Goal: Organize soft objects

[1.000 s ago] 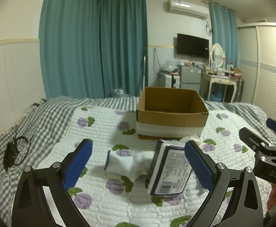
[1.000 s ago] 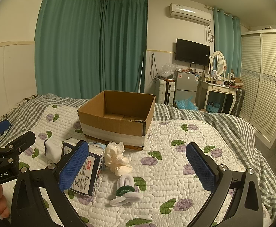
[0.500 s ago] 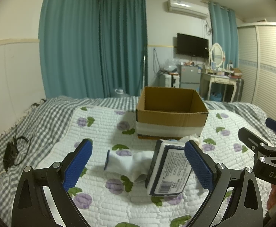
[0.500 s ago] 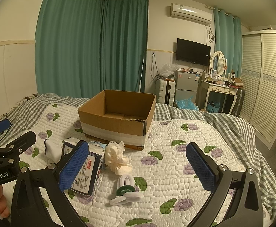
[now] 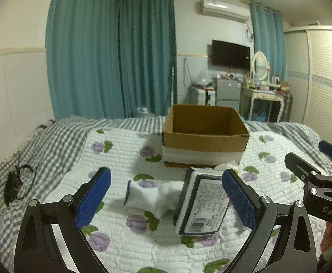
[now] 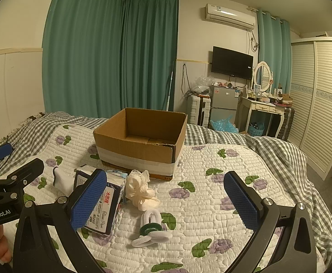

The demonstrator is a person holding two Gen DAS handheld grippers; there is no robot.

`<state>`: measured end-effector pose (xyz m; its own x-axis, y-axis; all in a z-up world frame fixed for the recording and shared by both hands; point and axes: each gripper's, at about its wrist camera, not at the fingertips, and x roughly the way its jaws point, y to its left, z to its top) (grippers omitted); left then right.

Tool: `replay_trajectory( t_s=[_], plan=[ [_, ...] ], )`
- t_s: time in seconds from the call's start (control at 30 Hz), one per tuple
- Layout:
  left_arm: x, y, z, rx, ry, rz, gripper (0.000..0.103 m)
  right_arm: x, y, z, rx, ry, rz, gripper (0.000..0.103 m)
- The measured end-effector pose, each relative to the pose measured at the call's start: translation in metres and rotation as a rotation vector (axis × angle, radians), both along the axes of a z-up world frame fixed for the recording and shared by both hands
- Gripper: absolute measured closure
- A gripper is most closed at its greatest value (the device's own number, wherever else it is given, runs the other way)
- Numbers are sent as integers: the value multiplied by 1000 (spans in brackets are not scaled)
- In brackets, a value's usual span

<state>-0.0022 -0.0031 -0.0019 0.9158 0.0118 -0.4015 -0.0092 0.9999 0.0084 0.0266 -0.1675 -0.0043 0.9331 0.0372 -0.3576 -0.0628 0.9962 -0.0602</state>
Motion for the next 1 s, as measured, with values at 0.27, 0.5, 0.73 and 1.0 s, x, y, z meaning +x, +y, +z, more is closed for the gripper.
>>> replay_trajectory(
  t_s=[0.27,0.5,0.73,1.0],
  plan=[
    [-2,-4,16,-10,-14,-8,3,-7,3,13,-10,2,14,0],
    [15,-14,18,22,44,8,3,26,-12,38,-18,116,62,0],
    [39,-34,-37,20,233,-49,3,73,-16,-30,-57,411,95,0],
    [56,-54,-103,31,422,-90,3,96,-9,-91,-60,607,147,16]
  ],
)
